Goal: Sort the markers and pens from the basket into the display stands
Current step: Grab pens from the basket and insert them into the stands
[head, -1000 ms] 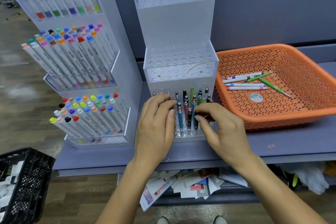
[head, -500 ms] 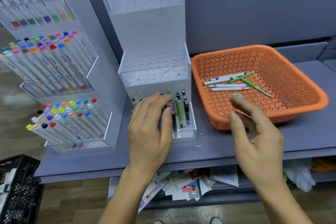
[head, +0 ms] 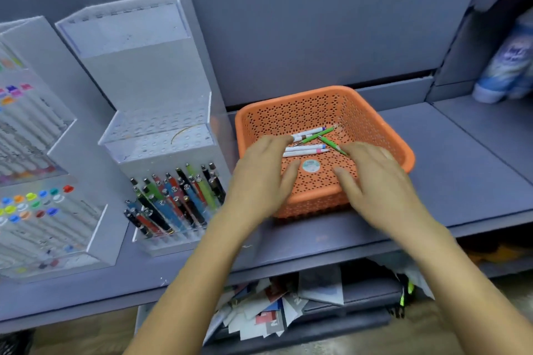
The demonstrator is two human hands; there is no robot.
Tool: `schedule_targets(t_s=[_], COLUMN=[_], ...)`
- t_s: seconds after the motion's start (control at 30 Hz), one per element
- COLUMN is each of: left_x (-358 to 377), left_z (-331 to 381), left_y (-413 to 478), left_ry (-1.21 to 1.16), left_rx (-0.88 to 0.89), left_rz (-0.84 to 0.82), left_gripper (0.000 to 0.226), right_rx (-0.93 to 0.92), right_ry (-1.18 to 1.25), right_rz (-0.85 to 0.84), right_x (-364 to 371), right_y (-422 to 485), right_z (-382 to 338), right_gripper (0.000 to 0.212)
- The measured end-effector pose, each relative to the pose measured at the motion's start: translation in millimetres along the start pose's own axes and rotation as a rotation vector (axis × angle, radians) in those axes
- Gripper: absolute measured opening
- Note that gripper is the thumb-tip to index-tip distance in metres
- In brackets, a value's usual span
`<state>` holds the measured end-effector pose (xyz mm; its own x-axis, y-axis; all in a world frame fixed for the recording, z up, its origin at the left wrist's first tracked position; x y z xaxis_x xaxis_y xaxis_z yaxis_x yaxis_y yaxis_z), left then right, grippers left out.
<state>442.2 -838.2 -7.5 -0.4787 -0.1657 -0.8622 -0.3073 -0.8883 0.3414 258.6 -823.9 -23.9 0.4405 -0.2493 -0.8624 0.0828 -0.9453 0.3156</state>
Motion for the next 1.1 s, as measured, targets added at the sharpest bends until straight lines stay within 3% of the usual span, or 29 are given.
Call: schedule_targets(t_s=[0.17,0.37,0.53,0.9,1.1], left_x=[35,71,93,98,92], left_z=[-7,-15,-31,-33,-27], left_y=[75,127,140,140,139], left_ry=[0.291,0.401,0.365,0.433,0.487], left_rx=[-0.090,-0.101,-0.106,-0.232,-0.199], left_rz=[-0.416,-0.576,-0.620,-0.634,-0.706], left_gripper=[0.055,0.063,0.074,0.044,0.033], right_rx=[0.017,0.001,-0.073,0.041,0.077], right_ry=[-0.291,-0.500,-0.579,-0.494,-0.473], right_rz=[-0.383,-0.730,-0.691,-0.694,-0.705], right_x=[-2,24,38,48,46], right_y=[73,128,138,147,147], right_z=[7,12,22,31,29], right_gripper=[0.032,0.023,0.020,0.027,0.025])
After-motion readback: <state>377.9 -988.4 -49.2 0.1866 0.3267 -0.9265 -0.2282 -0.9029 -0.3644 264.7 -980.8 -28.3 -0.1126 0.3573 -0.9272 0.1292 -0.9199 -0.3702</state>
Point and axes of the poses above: each hand's wrist, its own y-axis towards the middle knuckle, its own x-axis out of the palm, z = x × y, the point moved 1 cm from there along y, towards the middle knuckle, and after that the axes turned 3 degrees about x, right-handed, at the moved point
